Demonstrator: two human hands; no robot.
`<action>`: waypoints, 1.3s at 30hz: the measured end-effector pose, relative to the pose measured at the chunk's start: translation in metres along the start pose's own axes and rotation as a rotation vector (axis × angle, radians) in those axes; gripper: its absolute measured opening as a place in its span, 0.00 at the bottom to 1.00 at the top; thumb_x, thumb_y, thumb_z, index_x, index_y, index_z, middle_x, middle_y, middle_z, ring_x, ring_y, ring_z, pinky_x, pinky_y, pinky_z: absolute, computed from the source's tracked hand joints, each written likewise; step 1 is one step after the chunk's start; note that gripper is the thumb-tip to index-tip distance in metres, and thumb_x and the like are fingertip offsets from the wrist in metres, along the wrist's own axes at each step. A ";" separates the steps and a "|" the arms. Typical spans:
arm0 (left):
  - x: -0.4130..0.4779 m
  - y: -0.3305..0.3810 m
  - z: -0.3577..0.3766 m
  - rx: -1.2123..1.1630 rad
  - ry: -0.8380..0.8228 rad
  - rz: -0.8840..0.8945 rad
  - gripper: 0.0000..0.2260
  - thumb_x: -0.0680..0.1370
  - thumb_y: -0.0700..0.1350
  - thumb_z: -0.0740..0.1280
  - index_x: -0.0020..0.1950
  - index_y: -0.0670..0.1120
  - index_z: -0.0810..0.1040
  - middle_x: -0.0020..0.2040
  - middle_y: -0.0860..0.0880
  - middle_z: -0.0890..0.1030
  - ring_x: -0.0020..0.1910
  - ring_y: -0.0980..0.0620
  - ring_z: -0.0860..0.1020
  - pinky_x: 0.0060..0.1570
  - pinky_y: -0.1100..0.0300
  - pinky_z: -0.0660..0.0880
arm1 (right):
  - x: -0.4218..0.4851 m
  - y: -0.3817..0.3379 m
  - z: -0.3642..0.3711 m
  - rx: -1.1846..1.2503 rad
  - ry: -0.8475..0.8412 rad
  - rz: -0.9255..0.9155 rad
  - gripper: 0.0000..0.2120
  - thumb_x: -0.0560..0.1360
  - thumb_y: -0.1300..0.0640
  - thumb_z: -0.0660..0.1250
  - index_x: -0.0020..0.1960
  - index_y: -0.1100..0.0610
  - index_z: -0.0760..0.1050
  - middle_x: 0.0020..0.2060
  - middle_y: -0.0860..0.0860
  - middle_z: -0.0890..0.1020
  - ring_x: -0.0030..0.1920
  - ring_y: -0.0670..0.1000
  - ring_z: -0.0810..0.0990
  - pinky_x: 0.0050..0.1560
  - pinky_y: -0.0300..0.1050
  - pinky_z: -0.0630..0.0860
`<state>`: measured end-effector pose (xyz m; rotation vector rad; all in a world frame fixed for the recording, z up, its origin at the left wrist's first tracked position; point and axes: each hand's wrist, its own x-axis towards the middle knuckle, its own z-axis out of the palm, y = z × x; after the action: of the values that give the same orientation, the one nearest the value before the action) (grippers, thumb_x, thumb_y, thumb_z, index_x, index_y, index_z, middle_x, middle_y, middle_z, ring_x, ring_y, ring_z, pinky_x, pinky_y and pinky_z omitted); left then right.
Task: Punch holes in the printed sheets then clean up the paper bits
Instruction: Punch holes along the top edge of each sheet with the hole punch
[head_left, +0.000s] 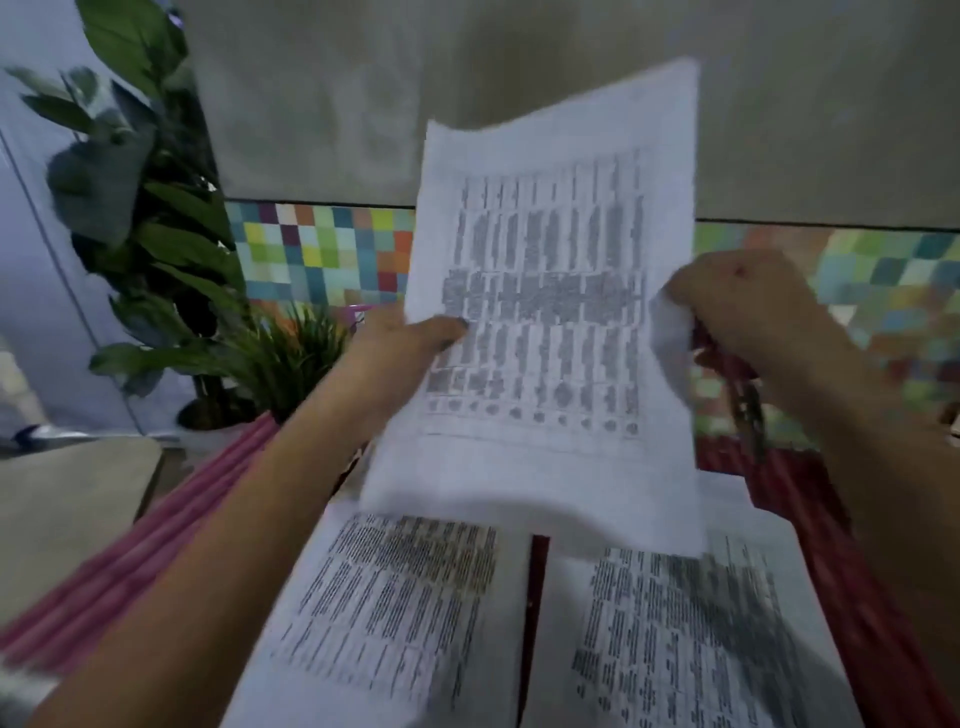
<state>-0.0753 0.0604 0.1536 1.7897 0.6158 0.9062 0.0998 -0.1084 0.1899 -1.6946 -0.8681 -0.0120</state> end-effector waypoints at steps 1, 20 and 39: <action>-0.006 -0.005 -0.016 0.054 0.002 -0.076 0.02 0.79 0.43 0.66 0.50 0.49 0.77 0.39 0.55 0.79 0.27 0.63 0.79 0.22 0.75 0.70 | -0.003 0.003 0.016 -0.049 -0.070 0.046 0.15 0.72 0.58 0.66 0.35 0.69 0.70 0.29 0.58 0.71 0.30 0.53 0.71 0.35 0.48 0.69; -0.071 -0.141 -0.080 0.812 -0.180 -0.282 0.19 0.77 0.44 0.69 0.68 0.48 0.75 0.66 0.47 0.75 0.53 0.52 0.76 0.47 0.59 0.69 | -0.099 0.086 0.140 -0.678 -0.600 0.317 0.06 0.74 0.55 0.63 0.42 0.56 0.70 0.50 0.53 0.72 0.46 0.54 0.76 0.42 0.44 0.70; -0.048 -0.125 -0.037 0.972 0.020 0.074 0.10 0.75 0.37 0.70 0.56 0.40 0.81 0.54 0.40 0.82 0.49 0.39 0.80 0.46 0.49 0.75 | -0.032 0.104 0.043 -0.708 -0.358 0.250 0.14 0.73 0.62 0.62 0.57 0.57 0.79 0.50 0.53 0.82 0.50 0.55 0.80 0.55 0.50 0.78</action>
<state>-0.1341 0.0909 0.0318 2.6670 1.1318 0.7087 0.1152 -0.0944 0.0743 -2.5171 -0.9712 0.1777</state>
